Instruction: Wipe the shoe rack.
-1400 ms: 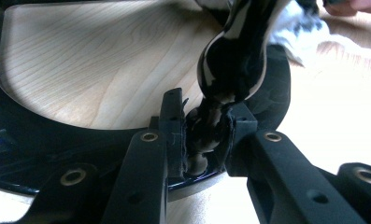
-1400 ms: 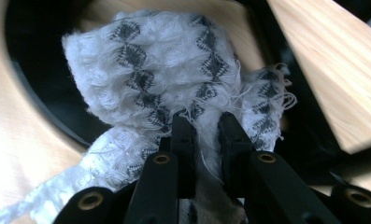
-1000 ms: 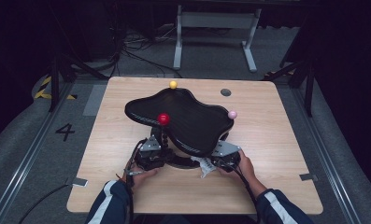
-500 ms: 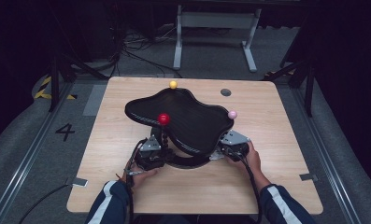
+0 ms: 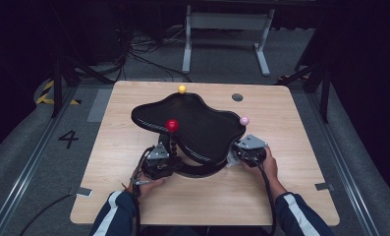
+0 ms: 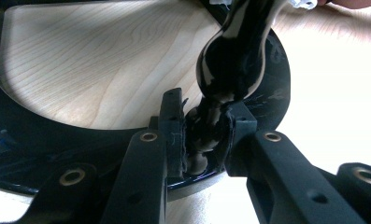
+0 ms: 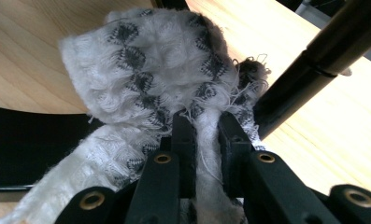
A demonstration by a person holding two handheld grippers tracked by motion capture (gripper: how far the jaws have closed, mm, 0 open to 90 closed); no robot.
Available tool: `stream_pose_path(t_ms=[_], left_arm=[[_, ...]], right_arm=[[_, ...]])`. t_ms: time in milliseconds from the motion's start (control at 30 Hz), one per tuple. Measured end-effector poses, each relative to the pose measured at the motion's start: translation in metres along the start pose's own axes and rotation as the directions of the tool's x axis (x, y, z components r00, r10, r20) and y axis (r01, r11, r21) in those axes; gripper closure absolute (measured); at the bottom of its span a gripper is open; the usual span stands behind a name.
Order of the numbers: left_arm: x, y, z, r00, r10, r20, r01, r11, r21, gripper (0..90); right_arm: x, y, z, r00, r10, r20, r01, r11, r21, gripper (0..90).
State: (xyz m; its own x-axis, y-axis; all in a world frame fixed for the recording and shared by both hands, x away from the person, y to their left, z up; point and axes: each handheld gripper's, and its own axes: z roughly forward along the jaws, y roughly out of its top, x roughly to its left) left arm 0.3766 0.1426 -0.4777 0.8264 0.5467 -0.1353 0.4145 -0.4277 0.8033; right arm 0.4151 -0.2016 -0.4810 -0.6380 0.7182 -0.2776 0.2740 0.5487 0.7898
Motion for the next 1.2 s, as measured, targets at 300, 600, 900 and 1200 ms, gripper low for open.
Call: stream_pose_path(t_ms=[300,600,900,1200], left_arm=[[0.0,0.0,0.0,1.0,-0.004,0.001,0.004,1.0,-0.004,74.3],[0.0,0.0,0.001,1.0,-0.005,0.006,0.005,1.0,-0.008,74.3],[0.0,0.0,0.0,1.0,-0.005,0.007,0.005,1.0,-0.008,74.2],[0.0,0.0,0.0,1.0,-0.005,0.007,0.005,1.0,-0.008,74.2]], right_arm=[[0.033,0.012,-0.004,0.9902,-0.072,-0.119,0.07,0.997,-0.02,79.7],[0.043,0.013,-0.006,0.9772,-0.062,-0.203,0.052,0.997,-0.056,79.3],[0.021,0.007,-0.002,0.9889,-0.001,-0.148,-0.005,0.999,-0.039,79.3],[0.001,0.002,0.0,0.9969,0.022,-0.076,-0.023,1.0,-0.01,79.4]])
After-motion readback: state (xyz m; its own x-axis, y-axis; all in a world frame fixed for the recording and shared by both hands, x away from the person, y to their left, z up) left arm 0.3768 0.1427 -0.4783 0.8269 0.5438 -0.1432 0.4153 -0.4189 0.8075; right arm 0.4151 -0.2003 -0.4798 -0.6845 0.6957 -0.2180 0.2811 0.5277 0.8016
